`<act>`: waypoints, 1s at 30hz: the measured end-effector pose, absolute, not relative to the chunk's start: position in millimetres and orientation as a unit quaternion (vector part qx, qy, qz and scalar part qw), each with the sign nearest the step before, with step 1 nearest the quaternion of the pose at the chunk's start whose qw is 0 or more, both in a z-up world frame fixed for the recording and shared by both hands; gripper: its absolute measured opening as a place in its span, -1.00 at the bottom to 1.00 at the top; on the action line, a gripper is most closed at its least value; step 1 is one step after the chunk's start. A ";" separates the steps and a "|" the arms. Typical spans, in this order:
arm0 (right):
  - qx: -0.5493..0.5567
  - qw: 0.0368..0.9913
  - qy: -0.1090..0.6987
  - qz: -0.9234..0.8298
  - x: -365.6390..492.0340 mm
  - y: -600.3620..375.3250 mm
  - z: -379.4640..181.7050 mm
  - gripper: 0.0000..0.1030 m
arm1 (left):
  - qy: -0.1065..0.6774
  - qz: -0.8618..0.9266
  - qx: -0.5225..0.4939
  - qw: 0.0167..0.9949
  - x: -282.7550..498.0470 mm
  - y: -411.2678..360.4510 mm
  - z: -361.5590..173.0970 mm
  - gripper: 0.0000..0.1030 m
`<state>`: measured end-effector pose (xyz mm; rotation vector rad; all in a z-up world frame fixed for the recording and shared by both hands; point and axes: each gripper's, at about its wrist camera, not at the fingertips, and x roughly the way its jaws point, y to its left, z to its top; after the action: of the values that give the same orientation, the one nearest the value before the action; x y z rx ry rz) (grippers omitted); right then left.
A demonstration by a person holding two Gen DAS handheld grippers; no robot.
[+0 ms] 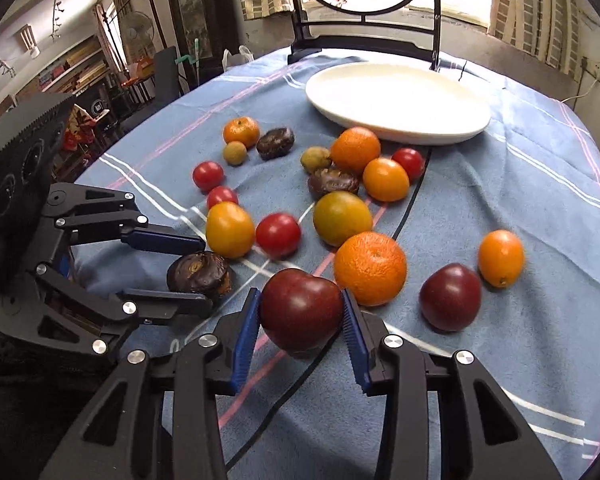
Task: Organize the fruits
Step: 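Grasp the dark passion fruit with the left tool while the right tool grasps a dark red plum, then place the passion fruit on the white plate with the left tool while the right tool places the plum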
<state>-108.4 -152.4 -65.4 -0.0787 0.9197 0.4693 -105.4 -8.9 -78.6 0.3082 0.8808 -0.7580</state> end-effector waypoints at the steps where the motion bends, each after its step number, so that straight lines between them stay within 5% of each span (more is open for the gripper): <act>1: -0.035 0.871 0.434 0.226 -105.9 -154.2 -59.8 -0.22 | 0.408 -0.359 0.140 0.828 -102.8 -9.0 -71.6 -0.21; 12: -0.027 0.927 0.334 0.168 2.7 -176.6 10.4 -0.21 | 0.324 -0.210 0.085 0.918 27.3 -30.3 7.0 -0.20; 30: -0.014 0.886 0.447 0.125 173.9 -172.3 -45.5 -0.18 | 0.434 -0.127 0.085 0.888 174.2 -52.4 -53.4 -0.21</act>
<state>173.9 -172.3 -45.5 -0.0297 0.9289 0.2607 174.2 -52.4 -53.4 0.1759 0.9019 -0.2646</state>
